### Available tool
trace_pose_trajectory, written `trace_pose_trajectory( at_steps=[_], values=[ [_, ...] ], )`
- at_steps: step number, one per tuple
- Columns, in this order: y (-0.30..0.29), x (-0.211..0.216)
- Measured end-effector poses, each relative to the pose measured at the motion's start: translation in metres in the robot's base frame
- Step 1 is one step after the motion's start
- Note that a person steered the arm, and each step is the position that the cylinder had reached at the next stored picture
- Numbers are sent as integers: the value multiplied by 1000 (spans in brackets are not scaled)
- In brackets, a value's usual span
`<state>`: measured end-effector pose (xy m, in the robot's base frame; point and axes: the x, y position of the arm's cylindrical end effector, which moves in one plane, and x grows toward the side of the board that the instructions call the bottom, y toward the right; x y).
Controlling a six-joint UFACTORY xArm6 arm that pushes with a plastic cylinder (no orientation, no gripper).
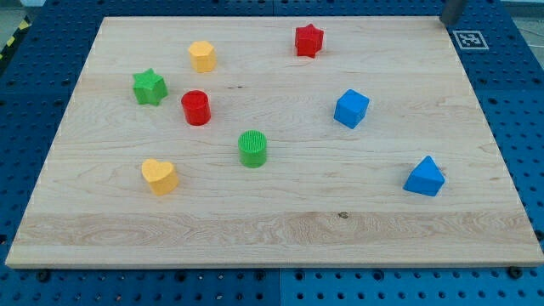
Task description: Move red star towards left
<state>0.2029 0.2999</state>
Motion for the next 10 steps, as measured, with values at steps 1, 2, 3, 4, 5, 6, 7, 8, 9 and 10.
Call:
trace_pose_trajectory(
  at_steps=[1, 2, 3, 4, 5, 6, 7, 8, 9, 10],
  values=[
    [-18, 0],
    [-45, 0],
    [-63, 0],
    [-76, 0],
    [-83, 0],
    [-83, 0],
    [-86, 0],
    [-94, 0],
    [-96, 0],
    [-97, 0]
  ],
)
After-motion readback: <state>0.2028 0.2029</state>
